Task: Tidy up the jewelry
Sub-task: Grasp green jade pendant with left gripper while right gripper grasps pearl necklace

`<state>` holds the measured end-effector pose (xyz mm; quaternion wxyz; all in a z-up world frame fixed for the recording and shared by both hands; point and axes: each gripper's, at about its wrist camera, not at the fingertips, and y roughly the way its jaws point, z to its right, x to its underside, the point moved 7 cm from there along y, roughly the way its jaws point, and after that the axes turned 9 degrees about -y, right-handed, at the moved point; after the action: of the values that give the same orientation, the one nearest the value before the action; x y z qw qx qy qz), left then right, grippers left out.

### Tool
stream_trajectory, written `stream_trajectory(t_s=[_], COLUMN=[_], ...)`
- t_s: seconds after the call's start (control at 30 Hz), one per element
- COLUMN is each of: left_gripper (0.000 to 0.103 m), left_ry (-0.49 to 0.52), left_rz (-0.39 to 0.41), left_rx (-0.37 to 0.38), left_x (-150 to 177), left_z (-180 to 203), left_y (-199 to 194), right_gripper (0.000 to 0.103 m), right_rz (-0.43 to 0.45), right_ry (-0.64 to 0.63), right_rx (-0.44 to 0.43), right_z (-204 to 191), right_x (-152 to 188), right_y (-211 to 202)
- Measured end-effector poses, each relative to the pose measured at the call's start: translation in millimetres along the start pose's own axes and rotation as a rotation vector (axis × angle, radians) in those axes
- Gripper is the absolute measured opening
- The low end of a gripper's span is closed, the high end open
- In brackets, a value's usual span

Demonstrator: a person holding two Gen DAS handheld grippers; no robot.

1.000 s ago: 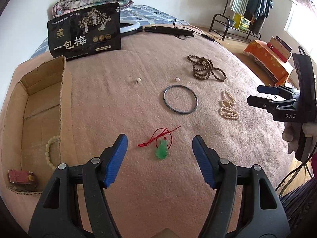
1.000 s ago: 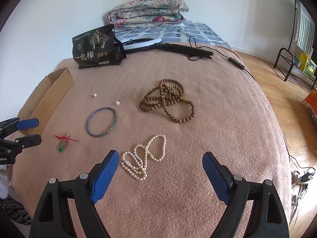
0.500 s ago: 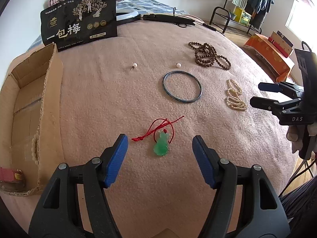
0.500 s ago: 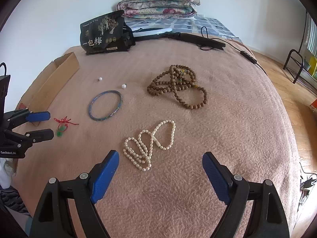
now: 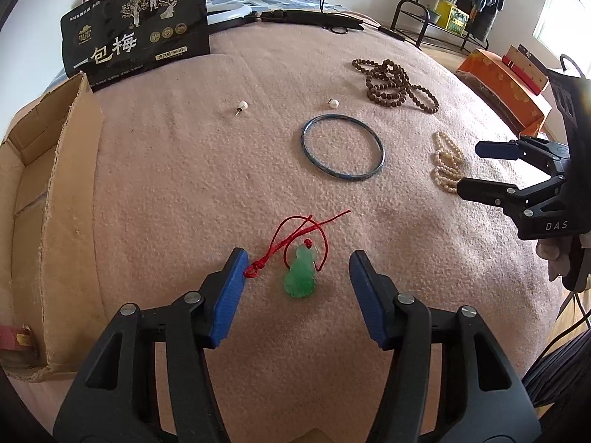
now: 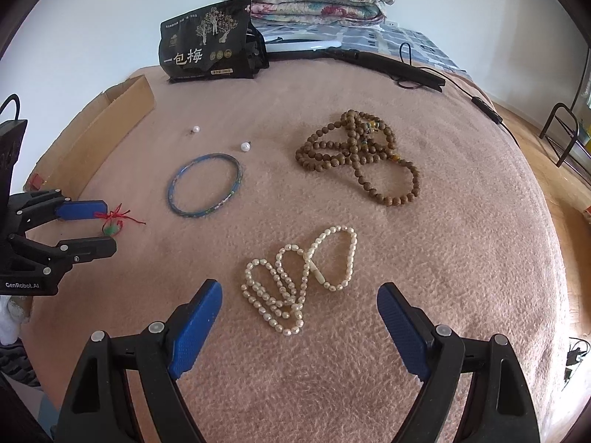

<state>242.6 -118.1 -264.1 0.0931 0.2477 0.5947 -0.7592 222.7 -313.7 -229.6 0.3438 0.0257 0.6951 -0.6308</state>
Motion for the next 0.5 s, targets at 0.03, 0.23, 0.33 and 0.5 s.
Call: stream_trajectory(t_s=[0.03,0.23,0.33,0.5], left_gripper=[0.054,0.051,0.046,0.037], left_ry=[0.005,0.015,0.022,0.013], left_rz=[-0.004,-0.009,-0.012,-0.011], left_rx=[-0.005,-0.012,-0.020,-0.020], left_x=[1,2,2,-1], left_z=[0,-1,-1,-4], left_y=[1,4,6,7], right_gripper=[0.088,0.088,0.088,0.087], right_rz=[-0.001,-0.006,-0.026,-0.046], right_ry=[-0.001,-0.014,-0.032,-0.070], right_rx=[0.001,0.000,-0.012,0.015], right_z=[1,2,-2,-6], right_x=[0,-3,-2,0], right_y=[1,8,15,23])
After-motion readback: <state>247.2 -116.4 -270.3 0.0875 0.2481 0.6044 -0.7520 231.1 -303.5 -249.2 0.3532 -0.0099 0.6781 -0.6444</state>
